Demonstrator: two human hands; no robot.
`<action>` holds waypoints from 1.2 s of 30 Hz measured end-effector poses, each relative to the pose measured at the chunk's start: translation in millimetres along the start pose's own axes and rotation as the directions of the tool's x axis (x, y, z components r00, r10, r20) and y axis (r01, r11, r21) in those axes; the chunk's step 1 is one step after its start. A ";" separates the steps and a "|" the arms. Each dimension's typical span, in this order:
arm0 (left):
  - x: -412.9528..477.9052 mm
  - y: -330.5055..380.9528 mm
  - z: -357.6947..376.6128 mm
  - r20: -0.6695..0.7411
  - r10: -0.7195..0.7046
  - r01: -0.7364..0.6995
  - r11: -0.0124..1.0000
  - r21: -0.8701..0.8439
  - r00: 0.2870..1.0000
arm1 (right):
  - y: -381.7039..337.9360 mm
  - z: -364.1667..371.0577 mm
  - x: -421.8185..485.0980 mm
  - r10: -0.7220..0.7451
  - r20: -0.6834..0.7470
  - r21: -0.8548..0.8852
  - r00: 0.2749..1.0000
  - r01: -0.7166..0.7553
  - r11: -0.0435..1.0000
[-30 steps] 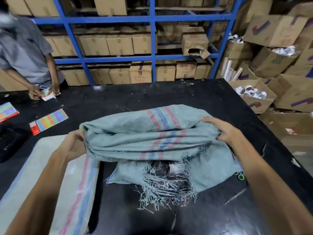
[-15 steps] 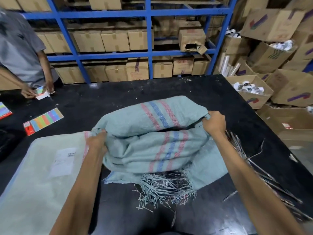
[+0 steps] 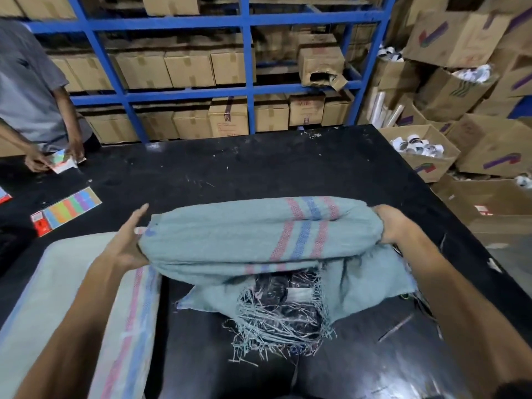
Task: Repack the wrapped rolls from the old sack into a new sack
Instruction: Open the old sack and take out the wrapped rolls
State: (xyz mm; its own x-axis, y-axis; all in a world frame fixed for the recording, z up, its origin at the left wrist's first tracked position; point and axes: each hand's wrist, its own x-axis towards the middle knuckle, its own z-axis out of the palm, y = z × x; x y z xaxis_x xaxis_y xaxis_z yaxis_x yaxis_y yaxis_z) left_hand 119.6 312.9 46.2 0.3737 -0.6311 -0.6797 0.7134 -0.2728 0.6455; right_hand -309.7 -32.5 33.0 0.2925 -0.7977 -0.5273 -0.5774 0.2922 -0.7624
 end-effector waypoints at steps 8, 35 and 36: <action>14.4 -31.7 6.0 -0.152 0.613 -0.141 0.402 0.904 0.776 | -19.4 27.2 -10.1 0.007 0.161 0.087 0.987 -0.021 0.996; 2.3 18.5 -6.9 -0.083 0.222 -0.236 0.929 -0.284 0.972 | -31.8 36.2 1.1 0.172 0.178 0.495 0.969 -0.239 0.835; -2.8 25.8 -3.2 -0.109 0.240 -0.261 0.925 -0.275 0.965 | -40.3 39.8 -2.8 0.133 0.208 0.526 0.969 -0.225 0.820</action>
State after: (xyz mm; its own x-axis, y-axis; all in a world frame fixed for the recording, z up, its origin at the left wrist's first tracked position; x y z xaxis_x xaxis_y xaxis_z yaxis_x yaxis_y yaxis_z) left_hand 138.8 310.0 63.7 0.5960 -0.5952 -0.5390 0.7257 0.1120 0.6789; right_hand -256.9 -21.1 50.2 0.3654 -0.6248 -0.6901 -0.1387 0.6965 -0.7040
